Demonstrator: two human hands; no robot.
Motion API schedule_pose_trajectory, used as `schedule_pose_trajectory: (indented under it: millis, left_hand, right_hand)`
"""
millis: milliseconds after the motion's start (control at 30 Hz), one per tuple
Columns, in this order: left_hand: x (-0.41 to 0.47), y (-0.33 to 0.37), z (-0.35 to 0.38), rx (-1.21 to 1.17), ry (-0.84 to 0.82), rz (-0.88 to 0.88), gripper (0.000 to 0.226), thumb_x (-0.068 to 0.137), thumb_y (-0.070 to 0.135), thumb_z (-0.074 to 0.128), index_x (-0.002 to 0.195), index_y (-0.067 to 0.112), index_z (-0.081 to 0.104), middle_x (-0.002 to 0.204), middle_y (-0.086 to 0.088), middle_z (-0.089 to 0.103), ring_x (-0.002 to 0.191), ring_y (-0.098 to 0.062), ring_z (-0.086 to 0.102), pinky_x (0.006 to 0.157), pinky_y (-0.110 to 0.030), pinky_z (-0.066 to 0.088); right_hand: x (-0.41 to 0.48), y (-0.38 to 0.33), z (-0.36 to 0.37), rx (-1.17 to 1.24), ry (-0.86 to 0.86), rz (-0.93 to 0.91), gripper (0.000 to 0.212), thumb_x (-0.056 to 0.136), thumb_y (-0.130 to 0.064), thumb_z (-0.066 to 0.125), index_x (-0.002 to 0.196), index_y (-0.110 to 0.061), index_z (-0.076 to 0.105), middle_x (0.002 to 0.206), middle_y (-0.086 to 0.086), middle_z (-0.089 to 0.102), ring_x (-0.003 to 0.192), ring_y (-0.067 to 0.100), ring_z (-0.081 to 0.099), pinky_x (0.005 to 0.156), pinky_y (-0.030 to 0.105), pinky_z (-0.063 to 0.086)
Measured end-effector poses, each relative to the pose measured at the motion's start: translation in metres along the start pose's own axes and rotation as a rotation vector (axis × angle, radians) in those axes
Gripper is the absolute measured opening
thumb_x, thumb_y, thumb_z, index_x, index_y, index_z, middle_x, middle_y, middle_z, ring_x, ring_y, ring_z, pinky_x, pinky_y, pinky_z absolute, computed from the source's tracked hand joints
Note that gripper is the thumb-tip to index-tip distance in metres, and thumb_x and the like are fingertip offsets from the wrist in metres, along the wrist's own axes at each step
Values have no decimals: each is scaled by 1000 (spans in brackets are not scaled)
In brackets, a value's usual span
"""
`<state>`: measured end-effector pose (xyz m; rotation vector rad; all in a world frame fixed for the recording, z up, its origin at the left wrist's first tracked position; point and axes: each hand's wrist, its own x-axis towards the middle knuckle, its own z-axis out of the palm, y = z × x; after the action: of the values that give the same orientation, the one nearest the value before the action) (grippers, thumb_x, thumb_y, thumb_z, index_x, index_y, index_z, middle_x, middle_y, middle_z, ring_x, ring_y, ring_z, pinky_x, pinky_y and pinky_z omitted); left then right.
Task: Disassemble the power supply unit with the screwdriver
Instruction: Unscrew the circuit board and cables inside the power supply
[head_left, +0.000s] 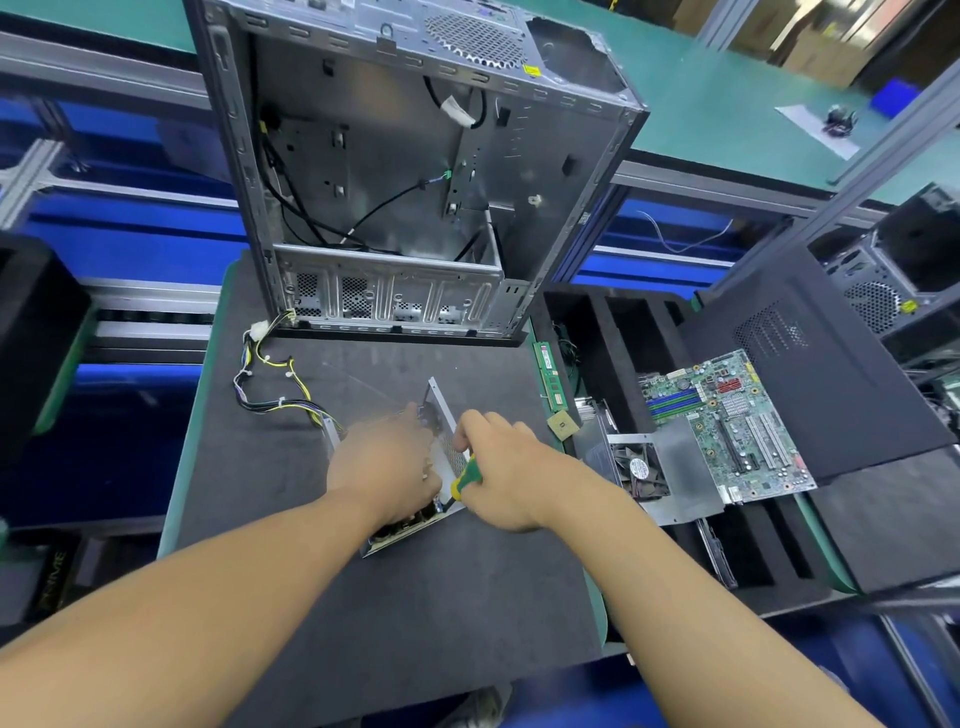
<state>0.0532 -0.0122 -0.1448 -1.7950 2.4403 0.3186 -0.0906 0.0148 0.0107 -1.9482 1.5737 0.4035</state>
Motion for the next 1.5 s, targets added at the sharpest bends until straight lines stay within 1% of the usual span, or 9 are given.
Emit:
schedule_pose_trajectory:
  millis: [233,367,633,800,967,1033,1233,1400,1500]
  left_hand:
    - [0,0,-4,5,-7,-5,51,88,54,35,133,32,48,165,-2,17,131,-24,50,99,-44,39]
    - [0,0,-5,7,1,-5,50,89,55,36,131,32,50,165,-3,18,129,-25,52,98,-44,40]
    - [-1,0,-4,6,-10,-6,51,89,56,35,132,32,48,165,-1,16,129,-23,51,99,-43,39]
    - [0,0,-4,4,-5,-11,51,88,56,35,131,33,50,165,-1,18,127,-22,53,98,-42,39]
    - [0,1,-5,-11,-13,-16,51,87,55,35,131,32,51,165,0,18,128,-22,52,98,-43,39]
    - [0,0,-5,-3,-13,-10,52,88,54,36,132,31,50,165,-1,17,128,-23,52,98,-43,39]
    - [0,0,-4,10,-9,-11,51,90,55,34,132,31,50,165,-1,17,129,-23,52,100,-44,39]
    - [0,0,-4,-4,-17,-11,52,89,54,35,132,31,51,165,0,16,131,-22,49,101,-44,38]
    - [1,0,-3,13,-11,-7,55,89,56,35,138,33,46,165,0,17,132,-22,49,101,-44,38]
  right_hand:
    - [3,6,3,-218,162,58,20,104,-35,38,102,-16,31,96,10,54,78,32,53,62,37,41]
    - [5,8,-1,-46,22,-45,22,94,-18,47,114,-18,37,112,2,40,102,28,38,75,35,35]
    - [6,5,8,-236,165,30,17,105,-32,32,101,-15,29,94,10,44,79,35,54,64,39,41]
    - [7,7,1,-16,57,-77,21,92,-16,49,107,-22,35,111,0,37,98,25,37,75,36,36]
    - [8,7,5,-107,142,104,31,101,-47,36,101,-17,29,99,8,43,81,32,48,68,39,39]
    - [9,7,6,-100,129,68,27,104,-42,32,100,-15,29,90,7,44,79,34,48,66,39,37]
    - [10,11,2,41,52,-41,18,95,-23,49,109,-22,37,112,-1,35,100,24,37,74,35,34]
    - [8,7,7,-148,133,11,16,105,-35,36,101,-24,25,86,2,33,78,34,51,69,42,43]
    - [7,5,7,-103,121,-93,11,101,-22,40,109,-17,36,106,5,39,74,32,48,70,43,47]
